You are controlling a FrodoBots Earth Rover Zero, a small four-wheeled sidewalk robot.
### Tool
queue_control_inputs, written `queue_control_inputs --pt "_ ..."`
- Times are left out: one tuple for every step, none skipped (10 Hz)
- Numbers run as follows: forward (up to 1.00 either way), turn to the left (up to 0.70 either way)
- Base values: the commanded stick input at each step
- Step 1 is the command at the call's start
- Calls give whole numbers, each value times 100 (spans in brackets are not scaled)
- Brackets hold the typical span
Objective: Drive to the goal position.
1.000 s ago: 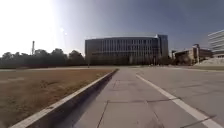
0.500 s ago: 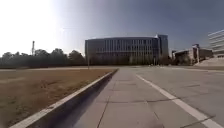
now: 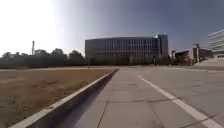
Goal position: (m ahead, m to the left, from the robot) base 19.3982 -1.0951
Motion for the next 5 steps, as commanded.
queue_control_inputs --pt "4 0" --pt "4 0" --pt "4 0" --pt "5 0" --pt "5 0"
